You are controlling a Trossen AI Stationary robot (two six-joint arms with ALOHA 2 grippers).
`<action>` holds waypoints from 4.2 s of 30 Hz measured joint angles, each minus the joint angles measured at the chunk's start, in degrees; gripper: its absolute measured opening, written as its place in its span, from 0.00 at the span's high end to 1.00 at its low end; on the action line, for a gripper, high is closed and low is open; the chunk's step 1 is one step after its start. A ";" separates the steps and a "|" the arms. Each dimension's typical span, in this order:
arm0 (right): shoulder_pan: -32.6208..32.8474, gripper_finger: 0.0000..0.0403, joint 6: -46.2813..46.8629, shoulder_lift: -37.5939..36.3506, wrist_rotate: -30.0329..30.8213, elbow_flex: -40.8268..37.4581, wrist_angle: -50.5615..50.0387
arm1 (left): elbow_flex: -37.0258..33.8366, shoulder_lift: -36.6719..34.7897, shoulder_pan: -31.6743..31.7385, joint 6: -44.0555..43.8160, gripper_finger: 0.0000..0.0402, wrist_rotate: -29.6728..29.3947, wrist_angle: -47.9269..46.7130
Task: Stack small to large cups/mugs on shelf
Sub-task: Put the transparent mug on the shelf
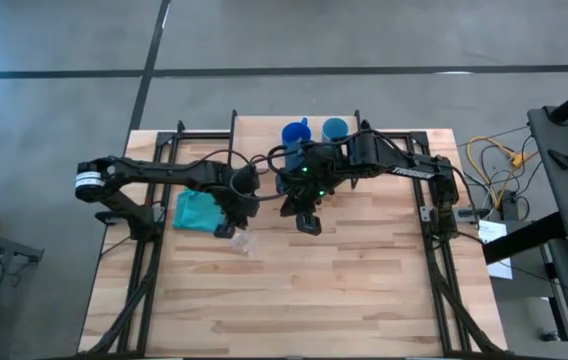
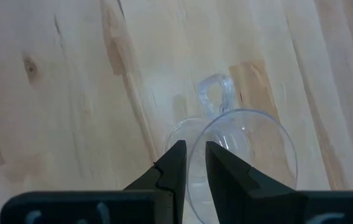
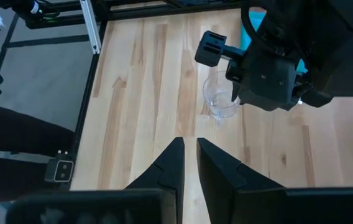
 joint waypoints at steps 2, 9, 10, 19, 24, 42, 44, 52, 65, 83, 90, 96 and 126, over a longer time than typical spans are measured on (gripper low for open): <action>0.00 0.90 -0.01 0.00 0.00 0.00 0.00 | 0.00 0.65 0.00 0.00 0.88 0.00 -0.01; 0.00 0.90 0.01 0.01 0.01 0.00 -0.02 | 0.00 1.57 0.00 0.00 0.88 -0.01 0.06; 0.00 0.90 0.01 0.00 -0.01 0.00 -0.02 | 0.00 1.57 0.01 0.00 0.88 0.00 0.08; 0.00 0.90 -0.29 0.00 0.02 0.00 0.02 | 0.04 1.55 0.01 -0.32 0.88 -0.01 1.56; 0.00 0.90 -0.51 0.01 0.02 0.00 0.02 | 0.04 1.55 0.01 -2.91 0.89 -0.29 1.52; 0.00 0.90 -1.13 0.01 0.02 0.00 -0.05 | 3.09 -0.76 -0.15 -23.17 1.00 -4.04 1.49; 0.00 0.90 -1.13 0.02 0.01 0.00 -0.04 | 4.42 -1.98 -0.25 -26.30 1.00 -5.38 1.22; -0.01 0.90 -1.57 0.02 0.00 0.00 -0.07 | 11.30 -7.31 -0.27 -33.50 1.00 -12.01 0.82; -0.02 0.90 -2.42 0.02 0.02 0.00 -0.46 | 24.90 -9.23 0.26 -34.67 1.00 -34.03 -3.24; -0.04 0.90 -3.55 0.02 -0.03 -0.02 -1.95 | 27.69 -6.28 10.97 -46.58 1.00 -39.34 -6.22; -0.27 0.90 -5.00 0.02 -0.47 -0.02 -1.99 | 27.36 -4.18 13.37 -46.66 1.00 -37.38 -6.45; -0.79 0.90 -5.89 0.02 -0.53 -0.02 -2.88 | 27.98 -1.90 14.51 -46.51 1.00 -37.29 -8.17; -4.06 0.90 -10.12 -0.02 -0.84 -0.02 -4.79 | 27.21 -0.64 17.83 -41.12 1.00 -37.51 -6.56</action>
